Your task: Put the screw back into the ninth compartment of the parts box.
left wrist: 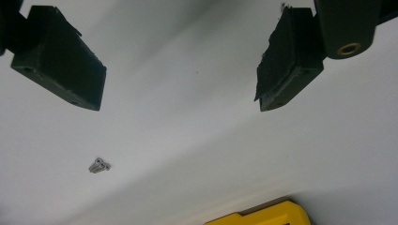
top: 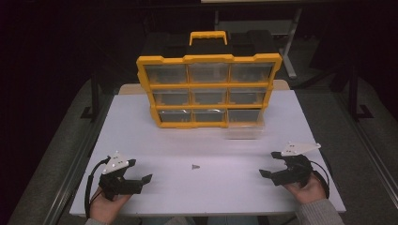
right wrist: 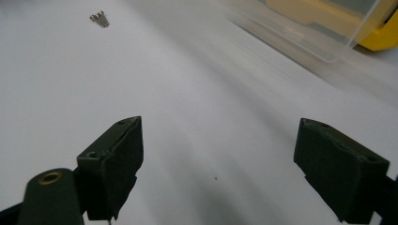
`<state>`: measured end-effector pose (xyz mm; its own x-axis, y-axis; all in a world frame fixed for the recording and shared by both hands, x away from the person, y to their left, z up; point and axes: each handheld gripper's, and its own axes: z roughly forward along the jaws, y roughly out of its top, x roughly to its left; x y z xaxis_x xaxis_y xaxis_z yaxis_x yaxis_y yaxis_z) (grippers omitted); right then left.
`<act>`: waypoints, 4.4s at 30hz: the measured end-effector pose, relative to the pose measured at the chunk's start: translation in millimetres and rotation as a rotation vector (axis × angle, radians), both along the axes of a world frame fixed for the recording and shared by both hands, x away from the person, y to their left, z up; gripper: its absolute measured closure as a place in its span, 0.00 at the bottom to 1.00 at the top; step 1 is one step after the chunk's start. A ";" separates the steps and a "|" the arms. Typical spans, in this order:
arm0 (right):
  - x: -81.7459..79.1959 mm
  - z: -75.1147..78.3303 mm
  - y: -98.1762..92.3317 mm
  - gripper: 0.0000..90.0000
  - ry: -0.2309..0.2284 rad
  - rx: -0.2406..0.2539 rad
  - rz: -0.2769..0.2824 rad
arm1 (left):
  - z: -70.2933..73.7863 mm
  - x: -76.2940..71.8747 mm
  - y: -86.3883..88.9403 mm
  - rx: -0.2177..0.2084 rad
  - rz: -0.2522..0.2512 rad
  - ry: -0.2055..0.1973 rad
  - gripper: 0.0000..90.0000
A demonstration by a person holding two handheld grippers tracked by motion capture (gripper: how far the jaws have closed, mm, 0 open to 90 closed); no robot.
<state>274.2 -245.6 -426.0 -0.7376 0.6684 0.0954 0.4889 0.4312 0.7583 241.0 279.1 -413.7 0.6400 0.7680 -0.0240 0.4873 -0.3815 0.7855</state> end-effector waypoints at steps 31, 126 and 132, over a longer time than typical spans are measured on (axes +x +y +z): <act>14.3 30.6 66.8 0.21 0.055 -0.045 0.184 | -0.8 -1.6 -1.0 0.001 0.000 0.017 0.17; 104.3 46.0 207.4 0.96 0.142 -0.243 0.553 | 0.0 -0.9 -0.2 0.000 -0.010 0.016 0.18; 111.6 75.3 187.8 0.96 0.131 -0.217 0.518 | -0.2 -0.7 -0.2 0.000 -0.010 0.015 0.18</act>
